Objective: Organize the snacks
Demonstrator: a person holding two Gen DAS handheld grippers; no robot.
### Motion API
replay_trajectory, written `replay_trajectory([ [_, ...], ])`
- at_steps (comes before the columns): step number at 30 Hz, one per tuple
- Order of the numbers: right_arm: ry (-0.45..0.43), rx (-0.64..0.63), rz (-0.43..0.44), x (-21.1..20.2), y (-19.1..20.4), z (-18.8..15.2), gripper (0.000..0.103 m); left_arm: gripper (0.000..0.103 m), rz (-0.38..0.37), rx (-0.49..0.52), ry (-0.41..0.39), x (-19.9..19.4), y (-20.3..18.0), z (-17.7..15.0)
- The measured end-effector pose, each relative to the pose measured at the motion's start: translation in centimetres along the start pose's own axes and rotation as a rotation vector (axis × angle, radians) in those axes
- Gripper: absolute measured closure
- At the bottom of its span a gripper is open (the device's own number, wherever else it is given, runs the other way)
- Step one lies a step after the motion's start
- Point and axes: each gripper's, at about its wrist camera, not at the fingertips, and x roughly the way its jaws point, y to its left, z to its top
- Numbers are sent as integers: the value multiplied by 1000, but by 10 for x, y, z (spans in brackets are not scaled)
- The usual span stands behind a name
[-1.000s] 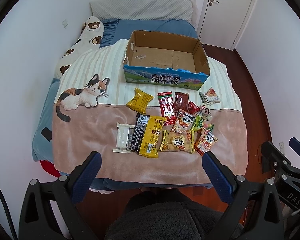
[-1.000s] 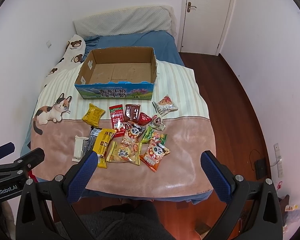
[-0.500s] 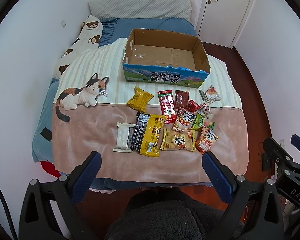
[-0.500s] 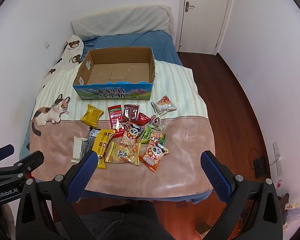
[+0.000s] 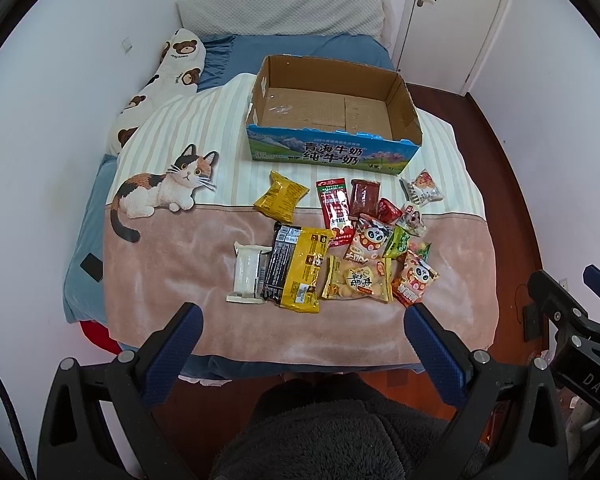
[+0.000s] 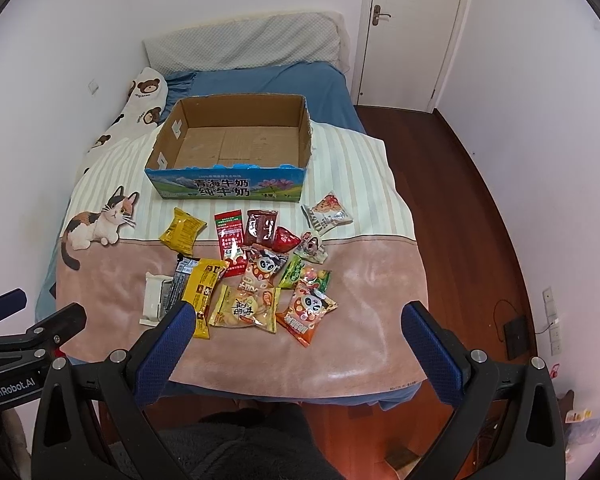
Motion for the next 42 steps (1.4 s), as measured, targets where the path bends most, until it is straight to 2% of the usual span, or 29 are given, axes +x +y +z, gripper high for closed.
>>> replay_trajectory([
  [29, 8, -6, 13, 0, 9, -9, 0, 0, -10, -4, -4, 7, 4, -4],
  [31, 26, 8, 26, 8, 8, -10, 0, 0, -21, -27, -17, 14, 10, 0],
  [34, 79, 49, 61, 32, 5, -12, 0, 0, 1, -40, -16, 32, 19, 4],
  [38, 183, 120, 150, 81, 0, -20, 0, 0, 79, 9, -1, 75, 28, 10],
  [39, 208, 137, 174, 97, -1, -22, 0, 0, 119, 32, 23, 93, 28, 11],
  [42, 259, 160, 190, 140, 0, -26, 0, 0, 149, 86, 104, 142, 29, 14],
])
